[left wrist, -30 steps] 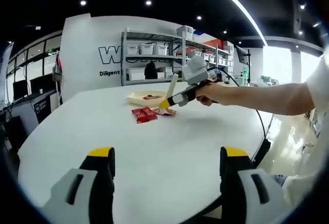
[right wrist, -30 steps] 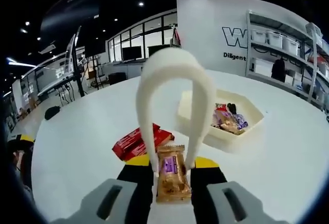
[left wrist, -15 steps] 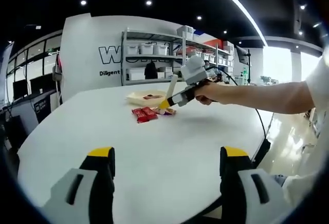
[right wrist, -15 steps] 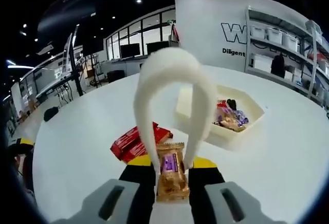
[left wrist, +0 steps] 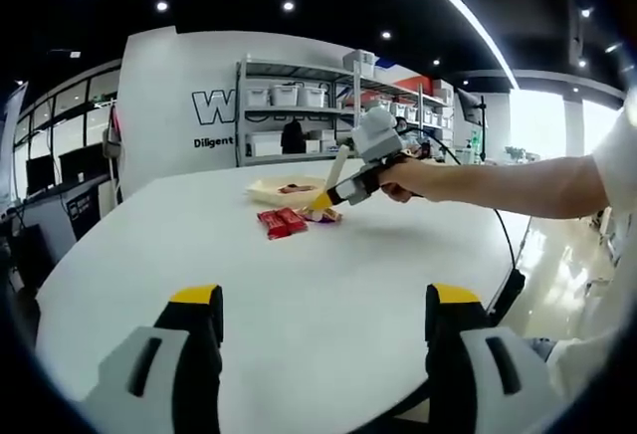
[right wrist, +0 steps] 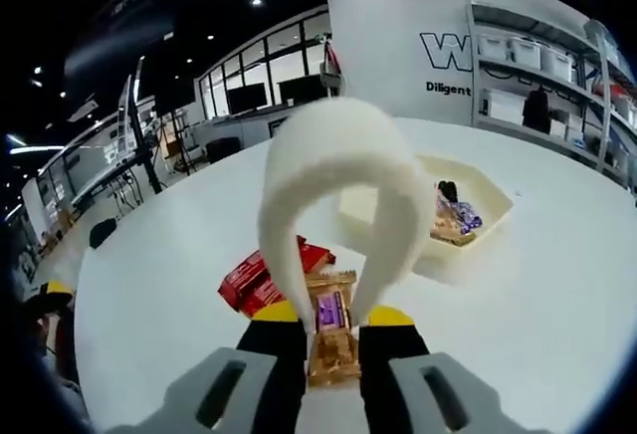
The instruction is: Place the target food into the container with the food tongs after gripping and lifting it, then release it inside without dropping or visibly crushing the food.
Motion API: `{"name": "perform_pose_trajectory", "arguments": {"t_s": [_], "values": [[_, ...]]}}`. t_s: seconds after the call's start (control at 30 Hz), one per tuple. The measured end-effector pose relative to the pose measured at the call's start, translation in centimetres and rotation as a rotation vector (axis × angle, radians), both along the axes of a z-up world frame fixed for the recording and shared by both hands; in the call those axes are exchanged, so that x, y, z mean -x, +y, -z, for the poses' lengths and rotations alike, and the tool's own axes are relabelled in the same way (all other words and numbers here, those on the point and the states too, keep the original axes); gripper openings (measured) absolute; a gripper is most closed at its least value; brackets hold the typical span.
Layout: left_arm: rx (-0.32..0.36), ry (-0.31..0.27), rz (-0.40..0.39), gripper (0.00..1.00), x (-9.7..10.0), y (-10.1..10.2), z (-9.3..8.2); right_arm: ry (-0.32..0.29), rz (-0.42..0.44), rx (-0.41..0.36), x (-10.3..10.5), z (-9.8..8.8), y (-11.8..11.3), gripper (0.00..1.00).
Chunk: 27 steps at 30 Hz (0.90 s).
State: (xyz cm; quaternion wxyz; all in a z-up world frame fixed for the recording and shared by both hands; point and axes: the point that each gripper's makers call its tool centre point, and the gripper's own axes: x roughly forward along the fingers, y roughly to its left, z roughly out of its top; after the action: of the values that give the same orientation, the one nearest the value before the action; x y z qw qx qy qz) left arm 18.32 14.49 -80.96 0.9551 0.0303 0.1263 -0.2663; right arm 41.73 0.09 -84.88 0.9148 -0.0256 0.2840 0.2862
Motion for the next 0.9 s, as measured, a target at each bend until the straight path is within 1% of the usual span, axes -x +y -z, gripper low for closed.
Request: {"name": "perform_pose_trajectory", "arguments": {"t_s": [0.07,0.17,0.2,0.27,0.3,0.43,0.6,0.7,0.9], "values": [[-0.003,-0.002,0.000,0.82,0.0,0.1,-0.1,0.001,0.002,-0.007,0.2,-0.2,-0.1,0.12],[0.000,-0.004,-0.003,0.82,0.0,0.2,-0.2,-0.015,0.001,-0.014,0.4,-1.0,-0.3,0.12],[0.001,-0.004,-0.004,0.82,0.0,0.2,-0.1,-0.034,0.006,-0.018,0.4,-1.6,-0.4,0.12],[-0.001,-0.003,-0.003,0.82,0.0,0.2,-0.1,-0.028,-0.002,-0.020,0.6,-1.9,-0.4,0.13],[-0.001,-0.003,-0.003,0.82,0.0,0.2,0.0,-0.058,0.003,-0.021,0.8,-2.7,-0.5,0.13],[0.003,-0.003,0.005,0.82,0.0,-0.2,0.0,-0.064,0.000,-0.030,0.8,-3.9,-0.7,0.13],[0.002,-0.004,0.014,0.82,0.2,-0.6,0.0,-0.088,0.019,-0.045,0.1,-5.9,-1.2,0.13],[0.004,-0.006,0.014,0.82,0.1,-0.6,-0.1,-0.097,0.026,-0.052,-0.3,-6.7,-1.4,0.13],[0.003,-0.007,0.012,0.82,-0.1,-0.6,-0.2,-0.117,0.046,-0.062,-1.7,-8.2,-1.9,0.13]]}}
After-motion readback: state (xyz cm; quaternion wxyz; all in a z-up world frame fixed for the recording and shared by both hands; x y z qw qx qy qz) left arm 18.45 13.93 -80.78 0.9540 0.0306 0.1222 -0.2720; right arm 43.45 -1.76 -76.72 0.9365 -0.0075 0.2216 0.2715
